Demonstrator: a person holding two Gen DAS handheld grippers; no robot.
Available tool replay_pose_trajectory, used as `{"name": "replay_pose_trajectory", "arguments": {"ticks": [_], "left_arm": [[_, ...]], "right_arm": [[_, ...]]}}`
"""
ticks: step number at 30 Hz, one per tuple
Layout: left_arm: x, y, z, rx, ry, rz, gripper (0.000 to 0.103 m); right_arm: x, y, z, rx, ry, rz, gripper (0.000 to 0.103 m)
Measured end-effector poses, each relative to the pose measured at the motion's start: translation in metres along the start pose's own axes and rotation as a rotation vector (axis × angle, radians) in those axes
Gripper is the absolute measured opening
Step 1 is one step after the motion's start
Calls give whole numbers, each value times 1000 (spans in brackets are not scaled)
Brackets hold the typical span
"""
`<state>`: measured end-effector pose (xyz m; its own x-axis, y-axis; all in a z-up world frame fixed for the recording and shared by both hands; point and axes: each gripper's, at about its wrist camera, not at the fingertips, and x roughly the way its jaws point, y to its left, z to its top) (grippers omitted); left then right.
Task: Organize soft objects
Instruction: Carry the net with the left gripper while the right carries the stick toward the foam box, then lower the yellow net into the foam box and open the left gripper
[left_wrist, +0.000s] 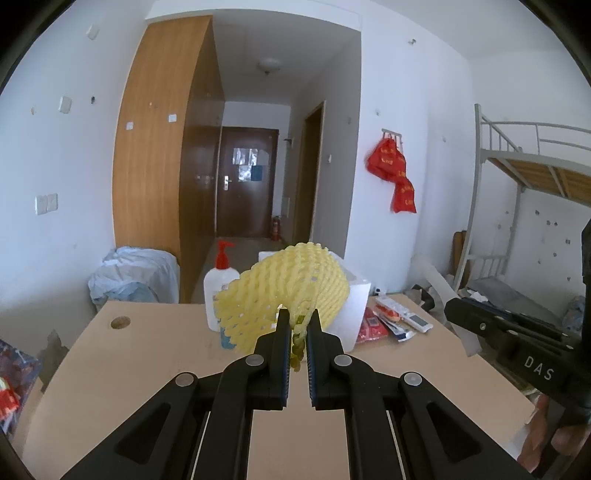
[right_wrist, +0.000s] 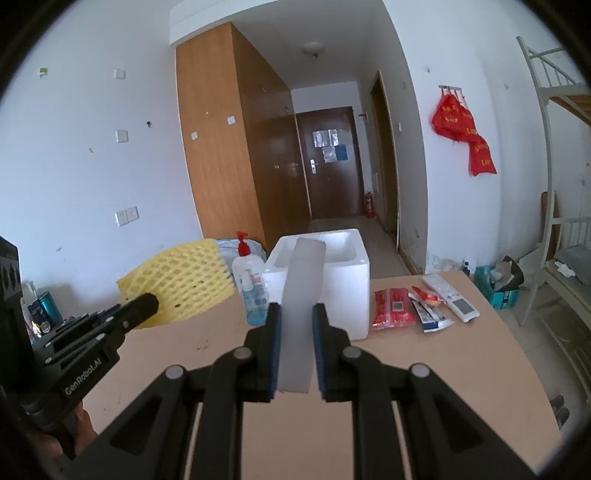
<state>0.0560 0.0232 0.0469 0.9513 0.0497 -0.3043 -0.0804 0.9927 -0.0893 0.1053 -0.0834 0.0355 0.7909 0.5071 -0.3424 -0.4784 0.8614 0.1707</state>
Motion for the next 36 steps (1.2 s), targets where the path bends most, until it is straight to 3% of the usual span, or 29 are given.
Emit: {"name": "replay_pose_trajectory", "arguments": {"ticks": [22,36], "left_arm": [[72,5,43,36,30,-23,8],[134,12,77,16,41,-9,8]], "right_arm": [[54,-11,44,-6,29,9,20],[113,-19,73,-25,54,-26,20]]}}
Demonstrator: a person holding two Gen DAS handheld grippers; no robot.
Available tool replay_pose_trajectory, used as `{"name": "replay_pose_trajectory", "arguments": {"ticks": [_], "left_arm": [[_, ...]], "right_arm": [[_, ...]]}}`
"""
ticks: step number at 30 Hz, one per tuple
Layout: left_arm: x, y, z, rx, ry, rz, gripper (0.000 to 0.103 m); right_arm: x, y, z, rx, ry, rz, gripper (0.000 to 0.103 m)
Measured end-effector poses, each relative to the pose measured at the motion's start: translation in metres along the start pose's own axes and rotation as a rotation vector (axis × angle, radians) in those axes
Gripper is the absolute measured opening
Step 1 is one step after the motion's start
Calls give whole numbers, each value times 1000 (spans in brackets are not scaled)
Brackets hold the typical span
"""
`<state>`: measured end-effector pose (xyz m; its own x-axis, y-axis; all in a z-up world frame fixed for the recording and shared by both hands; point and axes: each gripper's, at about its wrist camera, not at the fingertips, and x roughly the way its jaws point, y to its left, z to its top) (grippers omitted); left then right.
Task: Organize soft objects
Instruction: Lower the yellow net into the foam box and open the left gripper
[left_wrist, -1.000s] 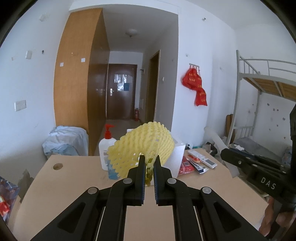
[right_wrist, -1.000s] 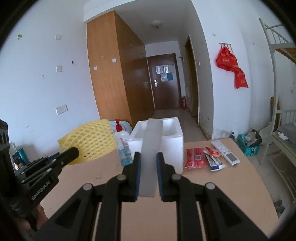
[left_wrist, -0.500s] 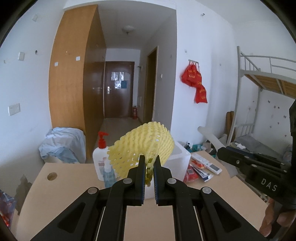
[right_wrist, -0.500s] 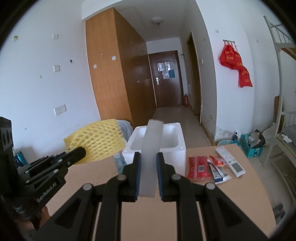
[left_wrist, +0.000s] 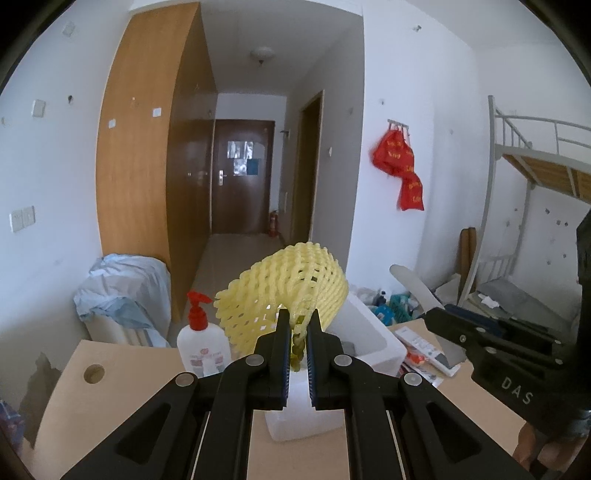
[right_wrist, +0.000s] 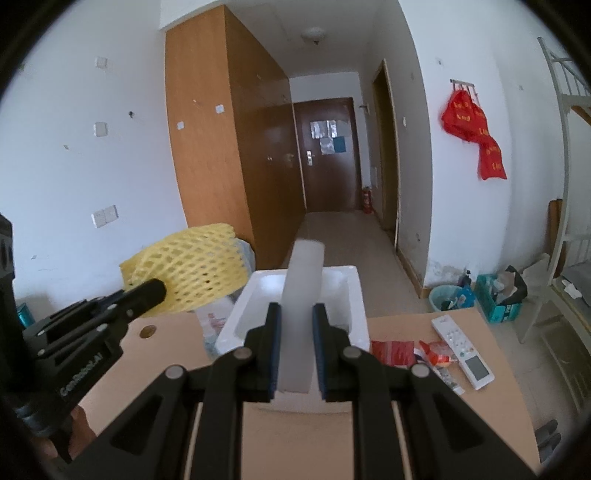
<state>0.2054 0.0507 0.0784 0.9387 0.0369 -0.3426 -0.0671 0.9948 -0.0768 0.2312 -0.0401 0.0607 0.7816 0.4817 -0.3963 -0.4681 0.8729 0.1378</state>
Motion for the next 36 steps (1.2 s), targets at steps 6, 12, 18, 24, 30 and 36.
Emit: {"name": "replay_pose_trajectory", "arguments": {"ticks": [6,12,18,24,30,36], "left_arm": [[28,3,8,16,27,10,8],[53,5,9,16,63,-3,8],[75,9,10,17,87,-9,8],[101,11,9,28,120,-20,8],[118,9,2,35,171,-46,8],[120,10,4,29,178,-64,8]], "right_arm": [[23,-6,7,-5,21,-5,20],[39,-4,10,-16,34,-11,20],[53,-10,11,-19,51,-13,20],[75,-16,7,-12,93,6,20],[80,-15,5,-23,109,1,20],[80,-16,9,-24,110,1,20]]}}
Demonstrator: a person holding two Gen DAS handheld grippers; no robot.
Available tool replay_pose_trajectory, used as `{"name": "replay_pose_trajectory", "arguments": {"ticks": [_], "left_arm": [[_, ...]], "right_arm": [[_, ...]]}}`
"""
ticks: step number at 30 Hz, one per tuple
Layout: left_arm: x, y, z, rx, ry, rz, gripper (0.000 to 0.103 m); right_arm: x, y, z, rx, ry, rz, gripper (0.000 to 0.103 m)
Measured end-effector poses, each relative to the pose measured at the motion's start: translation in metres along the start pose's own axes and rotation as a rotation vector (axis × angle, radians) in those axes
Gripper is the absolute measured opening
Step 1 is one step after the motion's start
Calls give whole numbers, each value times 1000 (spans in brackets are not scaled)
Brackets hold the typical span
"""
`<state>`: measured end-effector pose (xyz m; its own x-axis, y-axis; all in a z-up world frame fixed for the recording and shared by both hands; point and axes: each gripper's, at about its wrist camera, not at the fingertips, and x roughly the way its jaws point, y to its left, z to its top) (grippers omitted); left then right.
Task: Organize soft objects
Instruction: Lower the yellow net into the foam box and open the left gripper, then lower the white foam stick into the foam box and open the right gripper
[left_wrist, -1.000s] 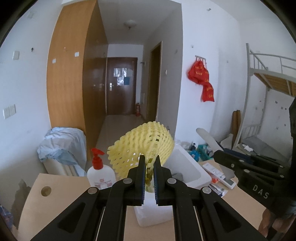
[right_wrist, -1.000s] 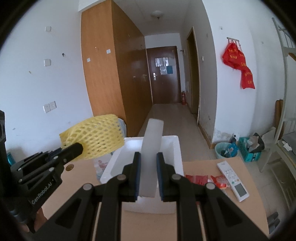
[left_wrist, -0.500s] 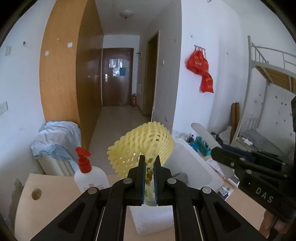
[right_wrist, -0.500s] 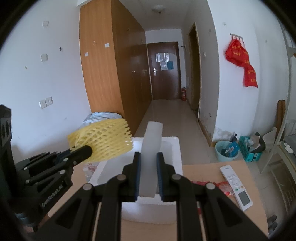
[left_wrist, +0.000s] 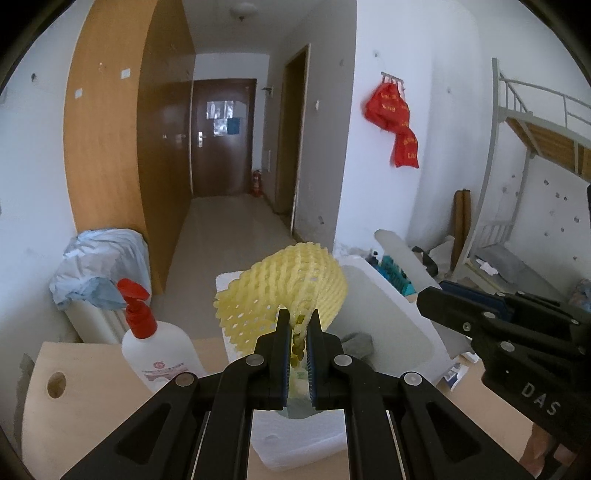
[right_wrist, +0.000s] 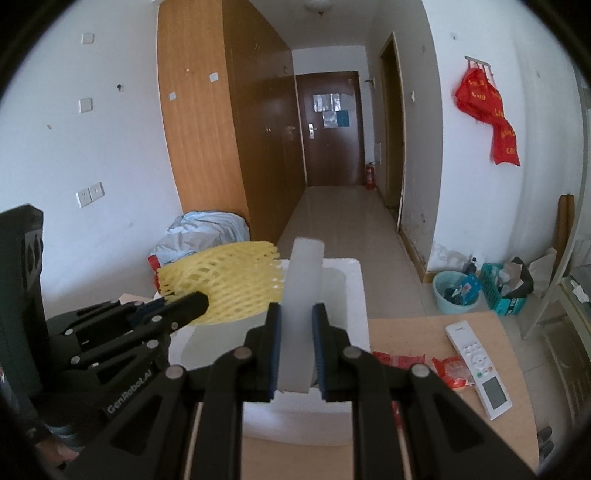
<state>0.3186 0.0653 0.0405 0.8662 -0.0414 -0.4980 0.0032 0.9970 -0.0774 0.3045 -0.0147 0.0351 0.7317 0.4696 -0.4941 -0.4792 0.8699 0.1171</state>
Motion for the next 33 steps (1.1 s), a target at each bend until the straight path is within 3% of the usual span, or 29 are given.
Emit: {"name": "replay_pose_trajectory", "arguments": {"ticks": [16,18,20,22,26,33], "left_arm": [[8,-7,-3,36,7,18,10],[9,-6,-3,32,7,22,20],[10,-4,-3,26,15,26,59],[9,-4,-3,23,9,42,76],[3,-5,-2,29,-28,77,85],[2,-4,-3,24,-36,91,86]], "right_arm": [[-3,0,2,10,-12,1,20],[-4,-1,1,11,-13,3,20],[-4,-1,1,10,-15,3,20],[-5,-1,0,10,-16,3,20],[-6,-1,1,10,-22,1,20],[-7,-1,1,8,-23,1,20]]}}
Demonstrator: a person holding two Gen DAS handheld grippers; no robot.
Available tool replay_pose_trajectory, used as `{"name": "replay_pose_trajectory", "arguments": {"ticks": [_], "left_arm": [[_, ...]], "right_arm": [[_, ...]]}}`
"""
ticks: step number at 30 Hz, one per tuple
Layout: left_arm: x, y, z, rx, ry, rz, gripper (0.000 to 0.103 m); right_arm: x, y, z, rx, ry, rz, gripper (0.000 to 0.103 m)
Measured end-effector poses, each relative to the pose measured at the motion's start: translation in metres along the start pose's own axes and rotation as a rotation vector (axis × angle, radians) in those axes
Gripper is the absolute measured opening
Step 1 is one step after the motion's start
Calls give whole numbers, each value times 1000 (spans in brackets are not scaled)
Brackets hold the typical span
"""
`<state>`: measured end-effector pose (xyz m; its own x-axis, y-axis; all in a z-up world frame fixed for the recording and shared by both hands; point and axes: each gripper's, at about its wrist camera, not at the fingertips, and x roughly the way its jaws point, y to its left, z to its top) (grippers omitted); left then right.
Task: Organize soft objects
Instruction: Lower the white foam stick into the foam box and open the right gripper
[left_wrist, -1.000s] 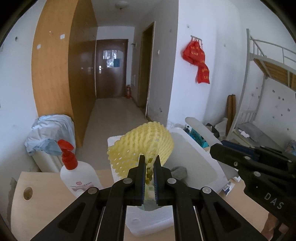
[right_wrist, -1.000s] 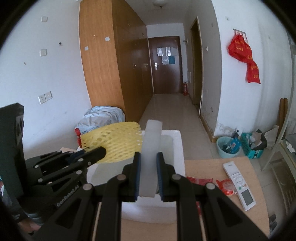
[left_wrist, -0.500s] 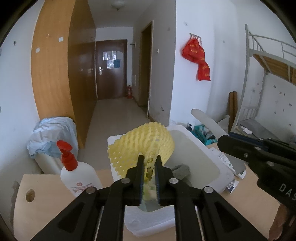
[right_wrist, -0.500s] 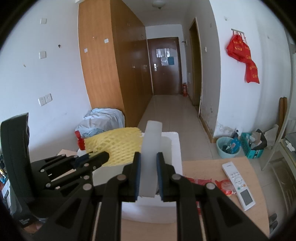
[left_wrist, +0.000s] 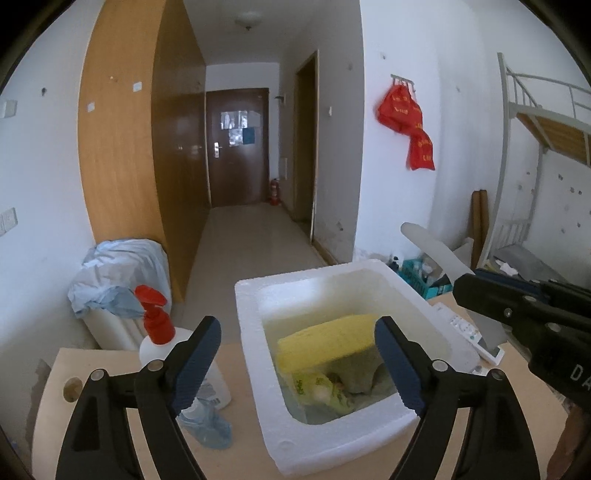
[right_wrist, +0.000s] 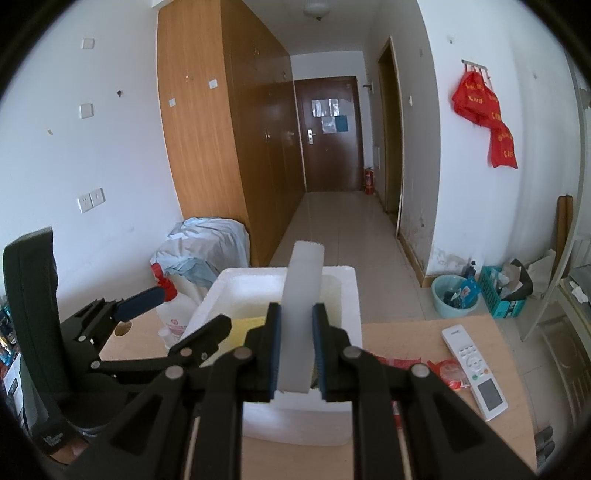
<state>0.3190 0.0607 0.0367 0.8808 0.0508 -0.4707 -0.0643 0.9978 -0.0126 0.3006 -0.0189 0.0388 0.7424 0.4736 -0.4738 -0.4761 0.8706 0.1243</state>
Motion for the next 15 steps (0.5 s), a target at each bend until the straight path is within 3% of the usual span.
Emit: {"name": "replay_pose_trajectory", "arguments": {"ticks": [15], "left_arm": [[-19,18,5,-33,-40,83,86]], "right_arm": [[9,4,0,-4,16,24,20]]}}
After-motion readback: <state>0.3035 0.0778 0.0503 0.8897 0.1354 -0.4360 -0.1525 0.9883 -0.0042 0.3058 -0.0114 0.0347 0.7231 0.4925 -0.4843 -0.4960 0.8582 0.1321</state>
